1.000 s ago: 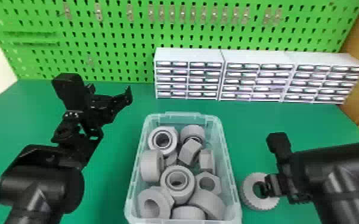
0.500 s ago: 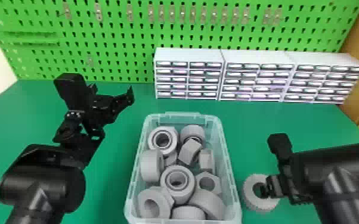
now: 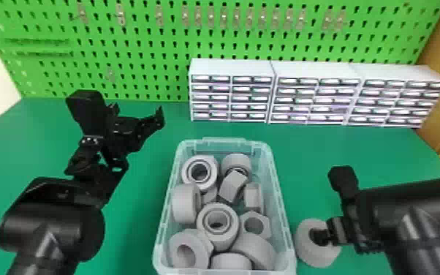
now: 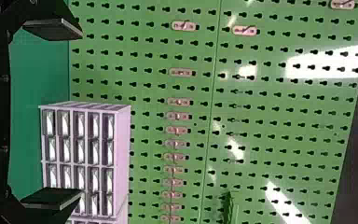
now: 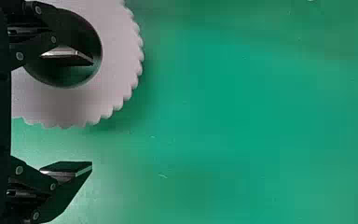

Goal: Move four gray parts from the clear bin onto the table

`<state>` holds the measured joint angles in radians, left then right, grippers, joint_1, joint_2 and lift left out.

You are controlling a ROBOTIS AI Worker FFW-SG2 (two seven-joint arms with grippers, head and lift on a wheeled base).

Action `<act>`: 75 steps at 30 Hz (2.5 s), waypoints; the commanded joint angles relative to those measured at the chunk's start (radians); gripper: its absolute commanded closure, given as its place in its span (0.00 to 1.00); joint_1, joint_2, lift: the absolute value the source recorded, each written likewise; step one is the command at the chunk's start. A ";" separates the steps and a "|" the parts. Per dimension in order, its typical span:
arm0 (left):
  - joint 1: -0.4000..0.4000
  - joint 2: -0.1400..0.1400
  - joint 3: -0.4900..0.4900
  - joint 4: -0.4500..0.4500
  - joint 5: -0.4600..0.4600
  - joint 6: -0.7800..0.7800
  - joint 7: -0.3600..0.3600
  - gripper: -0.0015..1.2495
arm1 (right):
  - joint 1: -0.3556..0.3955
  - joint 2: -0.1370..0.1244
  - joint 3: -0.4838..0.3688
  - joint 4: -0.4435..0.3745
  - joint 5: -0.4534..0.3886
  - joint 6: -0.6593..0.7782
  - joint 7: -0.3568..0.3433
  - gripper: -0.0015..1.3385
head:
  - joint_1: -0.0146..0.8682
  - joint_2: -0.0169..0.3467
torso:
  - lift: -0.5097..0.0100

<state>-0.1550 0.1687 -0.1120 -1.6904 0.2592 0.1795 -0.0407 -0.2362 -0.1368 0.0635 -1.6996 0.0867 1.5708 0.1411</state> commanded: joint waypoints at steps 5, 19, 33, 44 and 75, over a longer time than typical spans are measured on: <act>0.000 -0.001 0.000 0.000 0.002 0.000 -0.001 0.08 | -0.002 -0.001 0.002 0.000 0.011 0.001 0.000 0.35 | 0.78 0.14 | 0.89; 0.002 -0.001 0.002 0.000 0.006 0.000 -0.001 0.08 | -0.009 0.000 0.009 -0.009 0.024 0.001 0.000 0.35 | 0.78 0.14 | 0.89; 0.006 -0.003 0.008 0.000 0.011 0.000 -0.001 0.08 | -0.098 -0.018 0.033 -0.098 0.079 0.001 0.000 0.35 | 0.78 0.14 | 0.89; 0.011 -0.003 0.009 0.000 0.011 0.005 -0.004 0.08 | -0.187 -0.035 0.085 -0.158 0.027 0.001 0.000 0.35 | 0.78 0.14 | 0.89; 0.012 -0.003 0.031 0.003 0.008 0.031 -0.034 0.08 | -0.316 -0.043 0.450 -0.055 -0.416 0.001 0.002 0.35 | 0.78 0.14 | 0.89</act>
<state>-0.1421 0.1667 -0.0824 -1.6873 0.2669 0.2077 -0.0732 -0.5420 -0.1731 0.4856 -1.7787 -0.2799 1.5708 0.1422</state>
